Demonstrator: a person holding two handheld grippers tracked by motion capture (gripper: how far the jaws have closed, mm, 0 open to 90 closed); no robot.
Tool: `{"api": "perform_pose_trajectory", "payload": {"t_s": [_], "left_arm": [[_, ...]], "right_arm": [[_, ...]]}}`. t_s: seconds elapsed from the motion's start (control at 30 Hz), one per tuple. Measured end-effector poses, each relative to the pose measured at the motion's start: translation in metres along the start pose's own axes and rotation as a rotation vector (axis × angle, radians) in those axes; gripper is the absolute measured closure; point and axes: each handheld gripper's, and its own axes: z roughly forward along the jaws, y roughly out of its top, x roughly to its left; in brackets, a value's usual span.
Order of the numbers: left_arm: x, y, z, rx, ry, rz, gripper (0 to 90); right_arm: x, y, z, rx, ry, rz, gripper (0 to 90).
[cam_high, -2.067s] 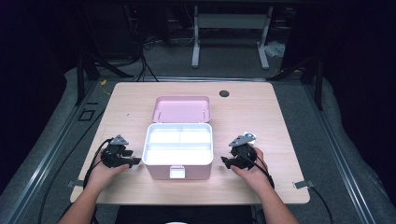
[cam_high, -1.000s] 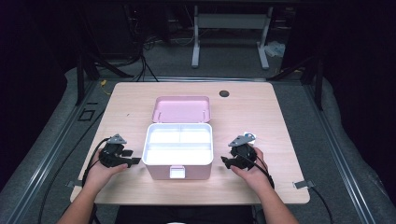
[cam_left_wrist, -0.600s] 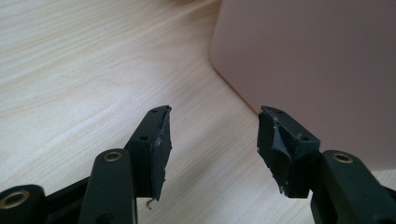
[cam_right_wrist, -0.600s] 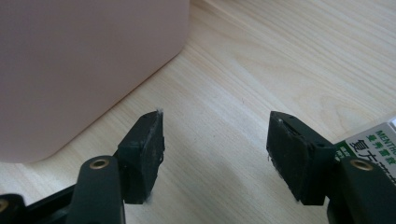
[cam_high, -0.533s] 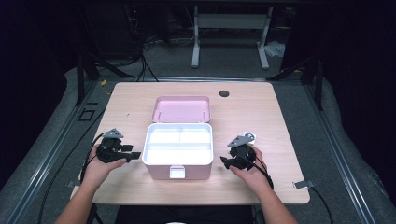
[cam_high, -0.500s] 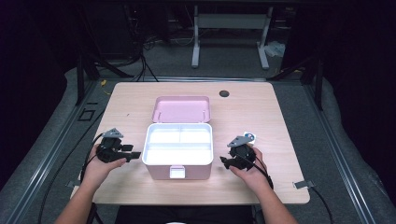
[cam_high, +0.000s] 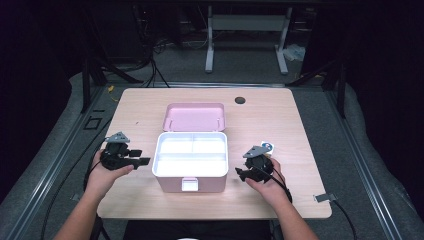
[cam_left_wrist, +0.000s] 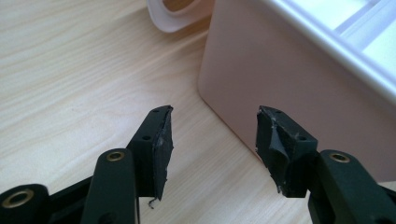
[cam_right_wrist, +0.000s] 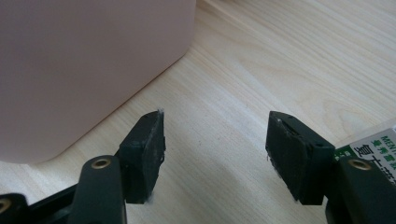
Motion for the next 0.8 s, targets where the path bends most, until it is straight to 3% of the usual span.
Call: {"api": "perform_pose_trajectory", "payload": {"t_s": [0.3, 0.8], "left_arm": [[-0.006, 0.019, -0.01, -0.004, 0.014, 0.044, 48.3], [-0.024, 0.047, -0.022, -0.016, -0.003, 0.107, 50.7]], "right_arm": [[-0.001, 0.0, -0.002, -0.008, -0.002, -0.002, 37.5], [0.0, 0.001, -0.003, -0.014, 0.006, -0.006, 39.7]]}}
